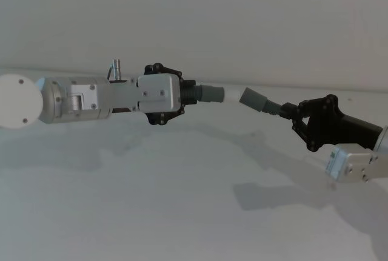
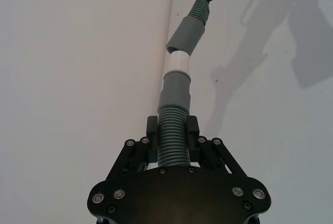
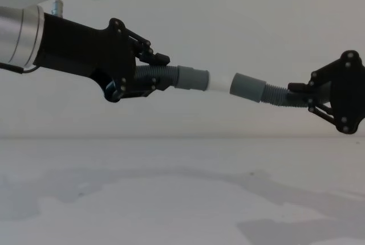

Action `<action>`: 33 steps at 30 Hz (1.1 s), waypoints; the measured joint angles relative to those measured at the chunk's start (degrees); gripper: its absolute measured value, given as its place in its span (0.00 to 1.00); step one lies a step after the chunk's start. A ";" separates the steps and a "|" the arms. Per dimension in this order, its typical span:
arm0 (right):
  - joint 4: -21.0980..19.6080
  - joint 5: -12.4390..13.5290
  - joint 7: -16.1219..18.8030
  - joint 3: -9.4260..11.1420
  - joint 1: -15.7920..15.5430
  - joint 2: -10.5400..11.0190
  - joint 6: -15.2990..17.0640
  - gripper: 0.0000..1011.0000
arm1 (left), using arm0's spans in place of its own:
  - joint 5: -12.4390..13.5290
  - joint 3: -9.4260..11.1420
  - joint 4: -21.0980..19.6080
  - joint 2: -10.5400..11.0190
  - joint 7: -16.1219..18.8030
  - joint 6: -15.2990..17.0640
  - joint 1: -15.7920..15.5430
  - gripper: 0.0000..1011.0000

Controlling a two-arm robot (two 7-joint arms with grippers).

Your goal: Use both hands to pick up one end of the pipe from the table, align the ends, and insert them.

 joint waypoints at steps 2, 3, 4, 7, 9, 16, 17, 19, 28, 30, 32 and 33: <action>0.08 0.00 0.00 -0.07 0.16 0.05 -0.08 0.05 | 0.00 0.00 0.00 0.00 0.00 0.00 0.00 0.30; 0.14 0.00 0.01 -0.14 0.31 0.09 -0.20 0.05 | 0.00 0.00 0.00 0.00 0.00 0.00 0.00 0.30; 0.22 0.00 0.00 -0.24 0.48 0.13 -0.31 0.05 | 0.00 0.00 0.00 0.00 0.00 0.00 0.00 0.30; 0.39 -0.09 0.00 -0.37 0.73 0.21 -0.51 0.05 | 0.00 0.00 0.00 0.00 0.00 0.00 0.00 0.30; 0.59 -0.25 -0.05 -0.51 1.00 0.30 -0.76 0.05 | 0.00 0.00 0.00 0.00 0.00 0.00 0.00 0.30; 1.26 -0.89 -0.37 -0.91 1.68 0.61 -1.59 0.05 | 0.00 0.00 0.00 0.00 0.00 0.00 0.00 0.30; 1.30 -0.97 -0.41 -0.93 1.71 0.62 -1.69 0.05 | 0.00 0.00 0.00 0.00 0.00 0.00 0.00 0.30; 1.51 -1.20 -0.53 -1.07 1.92 0.70 -1.95 0.05 | 0.00 0.00 0.00 0.00 0.00 0.00 0.00 0.30; 2.16 -2.25 -1.14 -1.62 2.49 1.01 -2.83 0.05 | 0.00 0.00 0.00 0.00 0.00 0.00 0.00 0.30; 2.29 -2.45 -1.30 -1.78 2.59 1.06 -2.94 0.05 | 0.00 0.00 0.00 0.00 0.00 0.00 0.01 0.30; 2.40 -2.58 -1.40 -1.92 2.65 1.11 -3.05 0.05 | 0.00 0.00 0.00 0.00 0.00 0.00 0.00 0.30; 2.43 -2.62 -1.44 -1.98 2.67 1.13 -3.08 0.05 | 0.00 0.00 0.01 0.00 0.00 0.00 0.00 0.30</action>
